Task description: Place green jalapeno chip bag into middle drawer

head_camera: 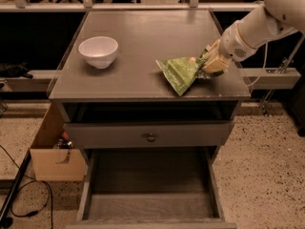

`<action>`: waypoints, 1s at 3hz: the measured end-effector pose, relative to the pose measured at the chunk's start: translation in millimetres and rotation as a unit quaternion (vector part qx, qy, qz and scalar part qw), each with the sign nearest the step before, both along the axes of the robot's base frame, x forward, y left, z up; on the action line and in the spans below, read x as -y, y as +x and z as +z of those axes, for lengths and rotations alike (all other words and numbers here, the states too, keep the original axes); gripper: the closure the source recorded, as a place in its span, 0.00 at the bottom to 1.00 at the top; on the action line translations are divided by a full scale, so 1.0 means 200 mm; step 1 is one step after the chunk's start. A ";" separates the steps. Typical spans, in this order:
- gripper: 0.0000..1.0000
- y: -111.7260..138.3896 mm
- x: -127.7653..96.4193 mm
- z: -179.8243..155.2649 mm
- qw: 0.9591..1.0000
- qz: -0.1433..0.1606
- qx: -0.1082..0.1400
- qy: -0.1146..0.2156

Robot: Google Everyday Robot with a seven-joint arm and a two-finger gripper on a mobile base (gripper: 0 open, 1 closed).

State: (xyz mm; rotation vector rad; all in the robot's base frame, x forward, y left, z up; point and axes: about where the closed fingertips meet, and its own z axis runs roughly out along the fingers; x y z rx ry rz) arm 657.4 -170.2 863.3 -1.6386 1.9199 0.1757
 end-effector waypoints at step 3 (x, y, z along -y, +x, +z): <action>1.00 -0.73 0.35 0.22 0.997 -0.059 0.029 0.045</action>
Offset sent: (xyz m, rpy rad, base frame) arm -0.2489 -0.1052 0.0563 0.1317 -0.0483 -0.1660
